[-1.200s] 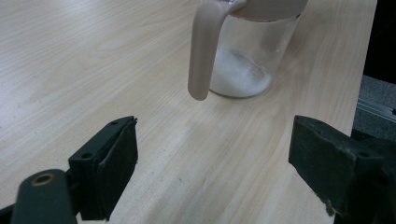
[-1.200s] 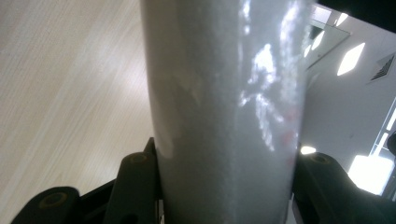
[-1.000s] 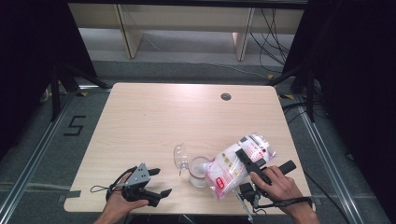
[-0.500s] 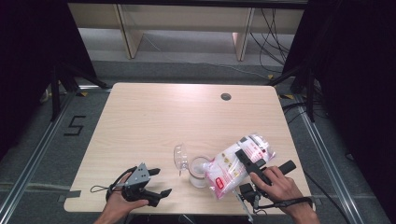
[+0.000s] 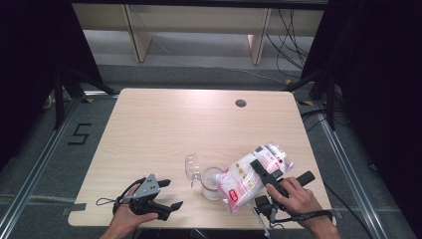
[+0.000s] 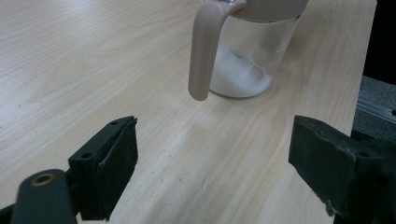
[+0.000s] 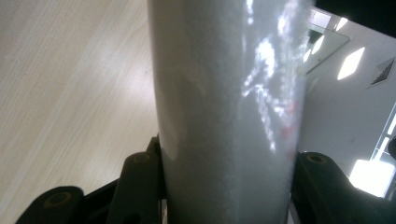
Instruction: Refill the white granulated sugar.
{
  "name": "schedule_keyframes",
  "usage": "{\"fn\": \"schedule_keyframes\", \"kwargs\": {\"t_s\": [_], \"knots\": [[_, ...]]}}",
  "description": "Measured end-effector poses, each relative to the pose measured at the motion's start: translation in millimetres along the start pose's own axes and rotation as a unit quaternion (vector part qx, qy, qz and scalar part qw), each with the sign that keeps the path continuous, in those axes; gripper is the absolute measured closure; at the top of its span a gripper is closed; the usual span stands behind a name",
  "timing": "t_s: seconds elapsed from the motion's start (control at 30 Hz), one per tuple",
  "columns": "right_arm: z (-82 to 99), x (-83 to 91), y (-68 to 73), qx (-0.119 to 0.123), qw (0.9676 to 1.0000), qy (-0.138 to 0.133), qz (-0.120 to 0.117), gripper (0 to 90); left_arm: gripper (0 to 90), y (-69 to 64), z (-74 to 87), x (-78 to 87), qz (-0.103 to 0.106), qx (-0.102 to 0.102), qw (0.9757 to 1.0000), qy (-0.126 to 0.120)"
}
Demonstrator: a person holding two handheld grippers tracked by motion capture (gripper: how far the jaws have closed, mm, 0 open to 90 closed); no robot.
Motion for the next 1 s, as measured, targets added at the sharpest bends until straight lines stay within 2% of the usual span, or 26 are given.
{"fn": "schedule_keyframes", "kwargs": {"t_s": [0.07, 0.17, 0.2, 0.27, 0.3, 0.57, 0.67, 0.7, 0.87, 0.93, 0.97, 1.0], "knots": [[0.5, -0.1, 2.1, -0.011, 0.9999, 0.001, 0.005, 58.9, 15.4, -0.2, 0.0, -0.5, 0.001, 0.001, 1.0, -0.001], [0.4, -0.8, 1.4, -0.005, 1.0, -0.003, 0.003, 59.0, 15.4, -0.1, -0.2, -0.2, 0.001, -0.002, 1.0, 0.0], [0.8, 0.0, 2.5, -0.011, 0.9999, 0.0, 0.006, 59.0, 15.3, 0.0, -0.2, -0.1, 0.001, -0.002, 1.0, 0.0], [0.2, -0.6, 0.3, 0.0, 1.0, -0.005, 0.004, 59.1, 15.4, 0.1, -0.1, 0.0, 0.001, -0.001, 1.0, 0.0], [0.4, -0.2, 1.0, -0.004, 1.0, -0.002, 0.007, 59.1, 15.3, 0.6, 0.0, 0.3, -0.001, -0.003, 1.0, 0.001], [-0.7, 0.4, -1.9, 0.006, 1.0, -0.002, 0.002, 59.2, 15.4, 0.1, -0.1, -0.2, 0.0, -0.002, 1.0, 0.0], [-0.6, 0.0, -1.6, 0.004, 1.0, -0.003, 0.004, 59.3, 15.3, 0.0, 0.0, 0.0, -0.002, -0.003, 1.0, 0.004], [-0.2, 0.7, -0.6, -0.004, 1.0, 0.003, 0.002, 59.3, 15.3, -0.4, -0.1, -0.4, 0.0, 0.0, 1.0, -0.001], [-0.8, 0.5, -1.1, -0.001, 1.0, 0.002, 0.004, 59.4, 15.3, -0.3, 0.0, -0.6, 0.0, 0.001, 1.0, 0.0], [-1.0, 0.5, -1.7, -0.001, 1.0, 0.0, 0.005, 59.4, 15.4, 1.9, 0.5, 0.8, -0.005, -0.013, 0.9998, 0.014], [-0.9, 0.5, -2.1, 0.0, 1.0, 0.0, 0.006, 59.4, 15.4, 0.6, 0.2, 0.2, -0.003, -0.006, 1.0, 0.007], [-0.9, 0.7, -2.3, 0.0, 1.0, 0.002, 0.003, 59.4, 15.3, 2.0, 0.5, 1.0, -0.005, -0.015, 0.9998, 0.016]]}}
Point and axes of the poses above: each handheld gripper's, and its own axes: x roughly backward along the jaws, z roughly out of its underside, y roughly to its left, the point moved 2 cm from there along -x, roughly forward along the jaws, and after that the axes turned 9 degrees about -x, right-handed, at the moved point
